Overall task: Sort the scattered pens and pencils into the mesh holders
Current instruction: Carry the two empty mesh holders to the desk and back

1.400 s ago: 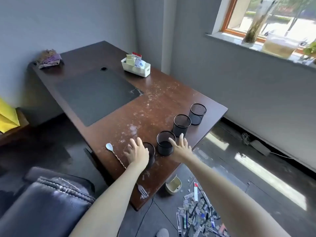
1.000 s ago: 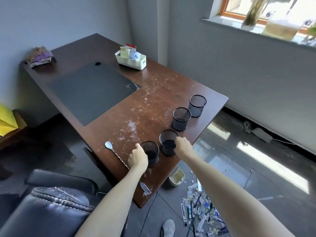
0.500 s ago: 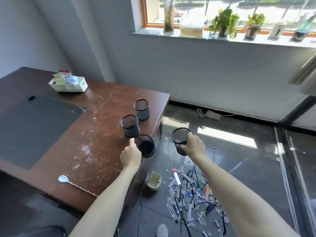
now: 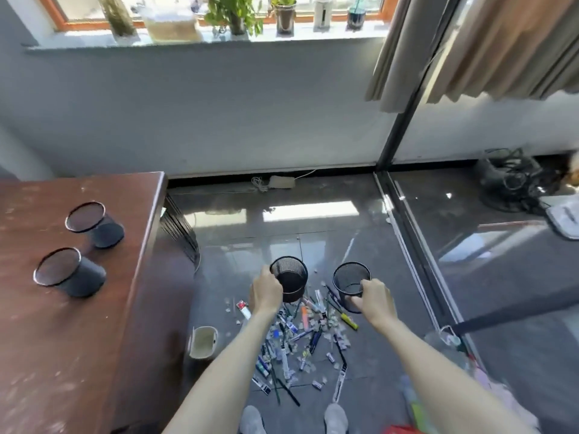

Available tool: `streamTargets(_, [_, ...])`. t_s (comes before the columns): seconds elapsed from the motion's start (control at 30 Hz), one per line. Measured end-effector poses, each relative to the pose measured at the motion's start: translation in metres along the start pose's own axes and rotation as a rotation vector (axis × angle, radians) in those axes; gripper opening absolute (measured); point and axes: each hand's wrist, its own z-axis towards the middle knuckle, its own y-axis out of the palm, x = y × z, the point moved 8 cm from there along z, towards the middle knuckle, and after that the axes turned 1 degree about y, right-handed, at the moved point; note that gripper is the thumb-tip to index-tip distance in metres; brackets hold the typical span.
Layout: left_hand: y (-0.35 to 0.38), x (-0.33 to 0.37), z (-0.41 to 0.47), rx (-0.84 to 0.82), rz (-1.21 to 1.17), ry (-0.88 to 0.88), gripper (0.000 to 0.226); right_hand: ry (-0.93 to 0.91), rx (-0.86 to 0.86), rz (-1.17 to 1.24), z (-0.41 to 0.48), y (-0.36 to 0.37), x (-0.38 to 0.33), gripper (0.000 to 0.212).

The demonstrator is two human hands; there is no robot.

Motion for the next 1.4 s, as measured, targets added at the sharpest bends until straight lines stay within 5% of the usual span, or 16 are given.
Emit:
streamTargets(0.47, [0.287,-0.028,0.094,-0.268,0.220,0.189,0.019,0.491,0.082,0.402,0.093,0.201,0.176,0.015])
streamTargets(0.7, [0.466,-0.062,0.120,-0.415,0.148,0.156,0.011,0.713,0.202,0.508,0.155,0.313,0.295,0.046])
streamTargets(0.8, [0.543,-0.071,0.127,-0.447,0.124,0.144,0.017,0.766,0.195,0.509,0.181,0.366,0.345,0.039])
streamTargets(1.07, [0.715,-0.095,0.123,-0.565,-0.188,-0.092,0.012,0.973,0.108,0.955,0.246,0.493,0.448,0.069])
streamTargets(1.23, [0.789,-0.092,0.131,-0.564,-0.386,-0.231,0.029,0.982,0.205,1.186,0.286,0.520,0.478,0.067])
streamTargets(1.4, [0.827,-0.077,0.152,-0.485,-0.428,-0.253,0.023,0.921,0.205,1.310,0.328,0.534,0.492,0.064])
